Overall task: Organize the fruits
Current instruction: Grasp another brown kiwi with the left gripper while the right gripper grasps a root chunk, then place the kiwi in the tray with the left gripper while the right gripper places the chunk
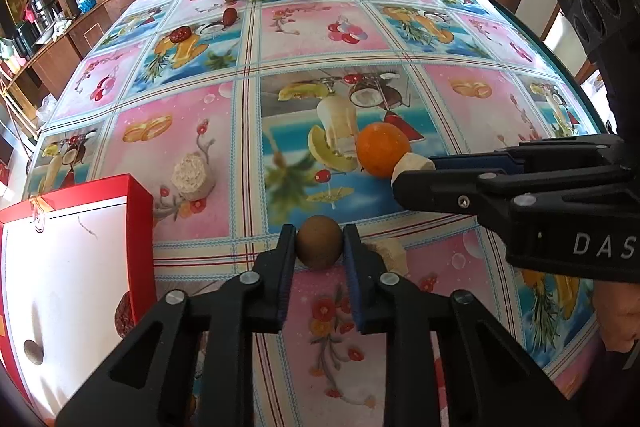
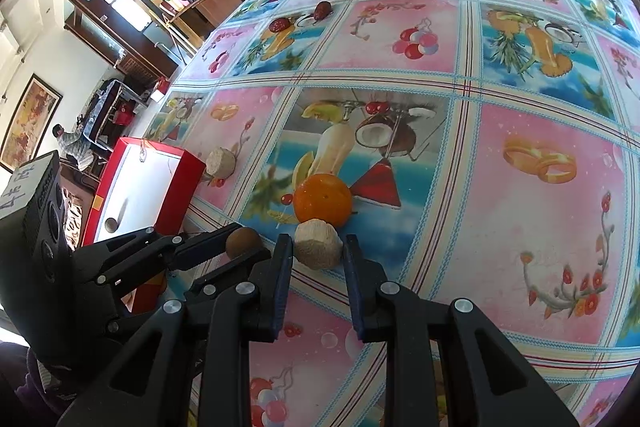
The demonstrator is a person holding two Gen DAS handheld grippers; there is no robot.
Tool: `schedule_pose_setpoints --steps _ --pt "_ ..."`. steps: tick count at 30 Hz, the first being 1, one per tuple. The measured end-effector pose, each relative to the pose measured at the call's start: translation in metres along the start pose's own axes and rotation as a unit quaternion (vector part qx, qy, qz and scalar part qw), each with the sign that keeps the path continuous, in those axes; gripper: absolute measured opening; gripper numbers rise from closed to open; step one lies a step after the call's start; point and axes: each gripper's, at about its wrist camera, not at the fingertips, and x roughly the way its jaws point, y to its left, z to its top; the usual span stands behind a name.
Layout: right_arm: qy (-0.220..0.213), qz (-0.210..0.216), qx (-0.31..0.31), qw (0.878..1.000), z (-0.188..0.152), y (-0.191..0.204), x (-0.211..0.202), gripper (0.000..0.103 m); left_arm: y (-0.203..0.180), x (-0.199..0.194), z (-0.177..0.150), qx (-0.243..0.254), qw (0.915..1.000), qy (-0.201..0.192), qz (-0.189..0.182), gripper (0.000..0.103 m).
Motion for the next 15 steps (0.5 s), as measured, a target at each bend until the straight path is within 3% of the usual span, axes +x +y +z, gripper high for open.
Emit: schedule_pose_setpoints --steps 9,15 --pt "-0.016 0.007 -0.020 1.000 -0.003 0.013 -0.008 0.024 0.004 -0.023 -0.003 -0.012 0.9996 -0.026 -0.001 0.025" --pt "-0.049 -0.006 -0.076 0.996 -0.013 0.054 -0.005 0.024 0.022 -0.060 -0.014 -0.036 0.9971 -0.067 0.011 0.025"
